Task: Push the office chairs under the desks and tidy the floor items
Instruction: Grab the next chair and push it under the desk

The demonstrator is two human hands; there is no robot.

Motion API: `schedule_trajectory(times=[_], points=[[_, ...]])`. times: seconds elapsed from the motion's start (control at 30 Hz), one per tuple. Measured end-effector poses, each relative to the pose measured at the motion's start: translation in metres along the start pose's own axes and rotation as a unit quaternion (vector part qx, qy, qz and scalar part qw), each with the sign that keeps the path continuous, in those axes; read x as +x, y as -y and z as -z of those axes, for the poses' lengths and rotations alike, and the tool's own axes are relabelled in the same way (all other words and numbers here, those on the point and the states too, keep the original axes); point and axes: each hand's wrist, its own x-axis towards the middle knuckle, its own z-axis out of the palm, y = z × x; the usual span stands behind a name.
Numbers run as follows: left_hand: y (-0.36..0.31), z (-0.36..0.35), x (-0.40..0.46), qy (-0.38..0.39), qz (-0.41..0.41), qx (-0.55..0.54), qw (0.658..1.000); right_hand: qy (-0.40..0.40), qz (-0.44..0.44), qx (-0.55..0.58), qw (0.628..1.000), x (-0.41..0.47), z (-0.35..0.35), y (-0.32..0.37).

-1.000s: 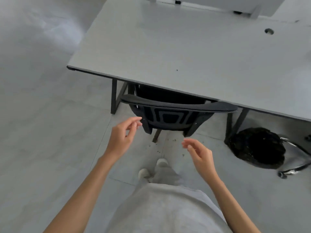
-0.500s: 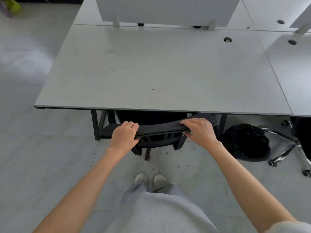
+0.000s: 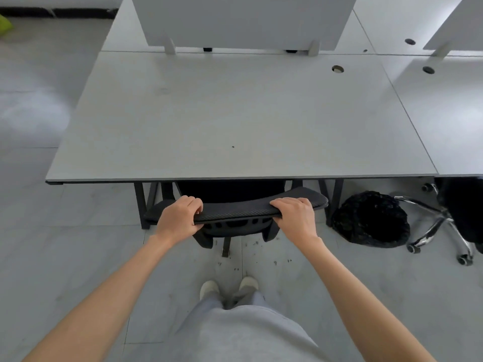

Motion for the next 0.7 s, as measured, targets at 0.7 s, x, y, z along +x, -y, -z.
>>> schedule_trajectory(times=[0.7], points=[[0.034,0.011,-0.070,-0.038,-0.136,0.012,0.990,-0.034,0.069,-0.074,0.994,-0.086,-0.010,0.048]])
